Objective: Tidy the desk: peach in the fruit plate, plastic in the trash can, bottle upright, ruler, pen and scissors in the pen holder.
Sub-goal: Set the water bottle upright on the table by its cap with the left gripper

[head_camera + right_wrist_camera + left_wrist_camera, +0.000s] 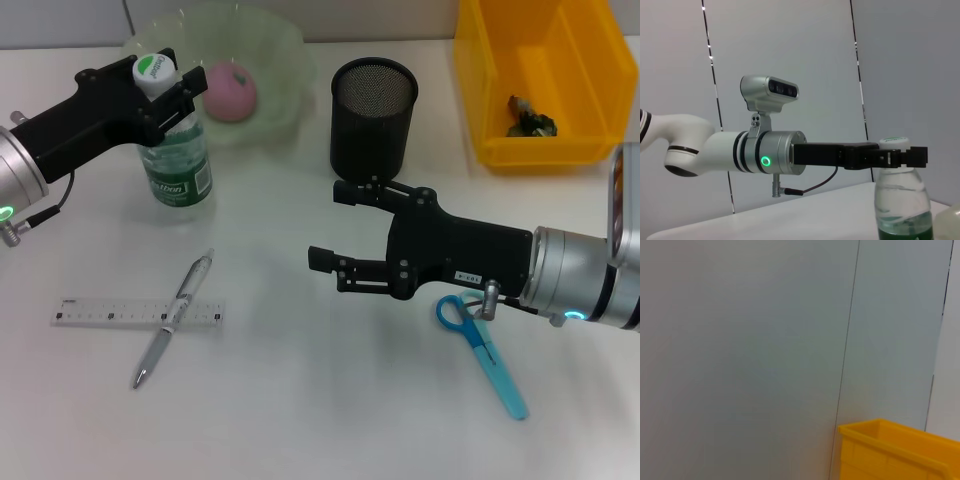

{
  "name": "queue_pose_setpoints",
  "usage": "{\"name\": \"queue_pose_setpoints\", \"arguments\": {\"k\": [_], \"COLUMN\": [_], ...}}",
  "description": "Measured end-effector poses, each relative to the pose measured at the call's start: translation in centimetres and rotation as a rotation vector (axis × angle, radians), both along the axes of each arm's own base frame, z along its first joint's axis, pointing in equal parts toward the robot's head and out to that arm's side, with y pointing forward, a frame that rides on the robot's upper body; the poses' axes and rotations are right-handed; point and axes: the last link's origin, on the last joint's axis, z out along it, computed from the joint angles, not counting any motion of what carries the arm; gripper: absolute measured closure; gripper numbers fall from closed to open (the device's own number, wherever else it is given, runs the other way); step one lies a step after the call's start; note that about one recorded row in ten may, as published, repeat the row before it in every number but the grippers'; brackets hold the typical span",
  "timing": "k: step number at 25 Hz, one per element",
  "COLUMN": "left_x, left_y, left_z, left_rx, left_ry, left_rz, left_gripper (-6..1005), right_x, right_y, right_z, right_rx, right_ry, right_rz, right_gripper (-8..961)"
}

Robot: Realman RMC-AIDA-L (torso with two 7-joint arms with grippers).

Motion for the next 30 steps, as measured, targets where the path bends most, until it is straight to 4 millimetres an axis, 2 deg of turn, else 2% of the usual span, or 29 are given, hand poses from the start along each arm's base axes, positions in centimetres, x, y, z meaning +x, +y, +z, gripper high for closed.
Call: {"name": "queue_pose_setpoints", "arguments": {"k": [24,30], "left_x": [0.19,0.29], "left_y": [0.7,0.7], "left_z": [-0.11,-0.14], "left_rx": [0.009,0.006], "left_ry": [0.008,0.007], "left_rz": [0.015,0.01], "left_gripper": [492,421], "right_x": [-0.22,-0.16], "right_y": [0.38,0.39], "right_z": [0.13,0.15], "right_rx": [0.018,0.024], "right_ry": [0.005,0.004], "right_rz": [0.001,0.001], "right_gripper": [102,102]}}
